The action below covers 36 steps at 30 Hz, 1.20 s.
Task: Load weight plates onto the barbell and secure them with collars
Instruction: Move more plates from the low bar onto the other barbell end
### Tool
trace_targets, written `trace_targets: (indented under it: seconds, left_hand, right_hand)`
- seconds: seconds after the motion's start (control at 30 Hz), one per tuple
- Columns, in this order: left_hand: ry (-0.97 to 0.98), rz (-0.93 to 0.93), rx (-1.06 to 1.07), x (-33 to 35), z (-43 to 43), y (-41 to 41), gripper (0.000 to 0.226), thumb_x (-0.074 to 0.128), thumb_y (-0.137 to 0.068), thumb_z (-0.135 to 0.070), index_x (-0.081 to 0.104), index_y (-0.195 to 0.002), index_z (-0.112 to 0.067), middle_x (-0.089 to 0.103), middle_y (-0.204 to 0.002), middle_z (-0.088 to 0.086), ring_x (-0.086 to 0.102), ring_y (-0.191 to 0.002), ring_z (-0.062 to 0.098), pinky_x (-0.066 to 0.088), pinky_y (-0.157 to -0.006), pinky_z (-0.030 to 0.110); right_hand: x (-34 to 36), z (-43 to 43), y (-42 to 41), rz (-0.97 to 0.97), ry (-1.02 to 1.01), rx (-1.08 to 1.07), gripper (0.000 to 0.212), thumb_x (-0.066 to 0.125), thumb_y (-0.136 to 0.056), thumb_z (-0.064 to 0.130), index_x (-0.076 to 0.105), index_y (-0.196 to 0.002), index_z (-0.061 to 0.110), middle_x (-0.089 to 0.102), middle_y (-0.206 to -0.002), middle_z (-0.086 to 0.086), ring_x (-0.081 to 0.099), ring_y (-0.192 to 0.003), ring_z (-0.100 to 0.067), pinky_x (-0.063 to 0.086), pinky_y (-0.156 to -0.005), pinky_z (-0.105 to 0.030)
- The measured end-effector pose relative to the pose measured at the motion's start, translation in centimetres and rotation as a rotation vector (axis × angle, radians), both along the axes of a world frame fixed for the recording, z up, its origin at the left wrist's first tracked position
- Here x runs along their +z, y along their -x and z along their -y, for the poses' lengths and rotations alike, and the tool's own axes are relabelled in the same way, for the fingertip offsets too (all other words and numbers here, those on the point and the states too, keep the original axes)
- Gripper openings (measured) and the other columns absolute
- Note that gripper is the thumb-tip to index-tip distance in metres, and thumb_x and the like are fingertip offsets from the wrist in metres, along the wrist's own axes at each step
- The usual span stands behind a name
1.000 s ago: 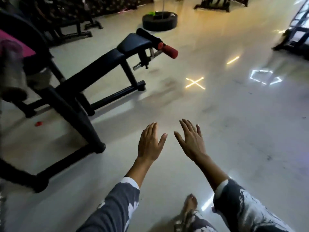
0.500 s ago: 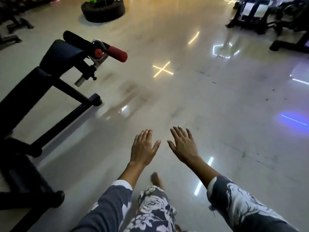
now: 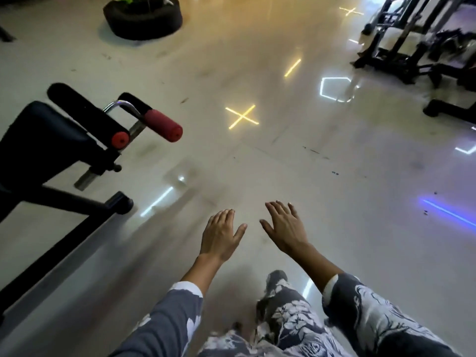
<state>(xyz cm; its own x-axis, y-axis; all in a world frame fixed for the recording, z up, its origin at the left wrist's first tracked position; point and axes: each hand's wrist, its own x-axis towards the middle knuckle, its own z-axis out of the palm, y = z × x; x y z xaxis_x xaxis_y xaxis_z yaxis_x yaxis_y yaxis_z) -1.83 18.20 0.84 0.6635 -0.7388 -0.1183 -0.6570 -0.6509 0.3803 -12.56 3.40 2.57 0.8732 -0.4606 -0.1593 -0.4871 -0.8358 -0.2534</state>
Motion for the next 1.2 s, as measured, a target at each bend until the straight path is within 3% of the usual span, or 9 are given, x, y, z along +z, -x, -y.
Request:
trace_targets:
  seconds: [0.27, 0.5, 0.83, 1.2]
  left_hand:
    - [-0.021, 0.021, 0.057, -1.5, 16.4, -19.6, 0.059, 0.037, -0.095, -0.051, 0.037, -0.139, -0.011, 0.043, -0.144, 0.01, 0.038, -0.133, 0.025, 0.027, -0.111, 0.036]
    - [-0.007, 0.008, 0.205, 1.3, 29.6, -38.5, 0.059, 0.04, -0.094, -0.049, 0.039, -0.138, -0.009, 0.045, -0.143, 0.012, 0.04, -0.132, 0.026, 0.03, -0.11, 0.037]
    - [0.058, 0.012, 0.406, -0.7, 39.9, -70.1, 0.058, 0.042, -0.094, -0.048, 0.041, -0.136, -0.007, 0.047, -0.141, 0.012, 0.041, -0.13, 0.026, 0.03, -0.109, 0.034]
    - [0.012, 0.053, 0.57, 1.1, 43.1, -102.5, 0.057, 0.04, -0.094, -0.048, 0.044, -0.134, -0.008, 0.049, -0.139, 0.011, 0.045, -0.128, 0.026, 0.034, -0.107, 0.034]
  right_hand:
    - [-1.9, 16.9, -20.4, 0.073, -0.025, 0.051, 0.053, 0.034, -0.098, 0.042, 0.031, -0.141, 0.011, 0.04, -0.146, -0.008, 0.031, -0.137, -0.022, 0.012, -0.117, -0.036]
    - [0.0, 30.9, -40.6, 0.05, -0.078, 0.144, 0.054, 0.033, -0.098, 0.043, 0.03, -0.142, 0.011, 0.037, -0.148, -0.008, 0.028, -0.139, -0.022, 0.012, -0.118, -0.038]
    - [-0.7, 41.7, -75.3, 0.015, -0.043, 0.368, 0.056, 0.033, -0.098, 0.044, 0.026, -0.143, 0.012, 0.033, -0.151, -0.007, 0.023, -0.142, -0.021, 0.007, -0.118, -0.036]
    - [-0.5, 46.6, -112.0, 0.057, -0.059, 0.593, 0.056, 0.031, -0.098, 0.043, 0.023, -0.145, 0.013, 0.028, -0.153, -0.006, 0.017, -0.144, -0.02, 0.001, -0.118, -0.034]
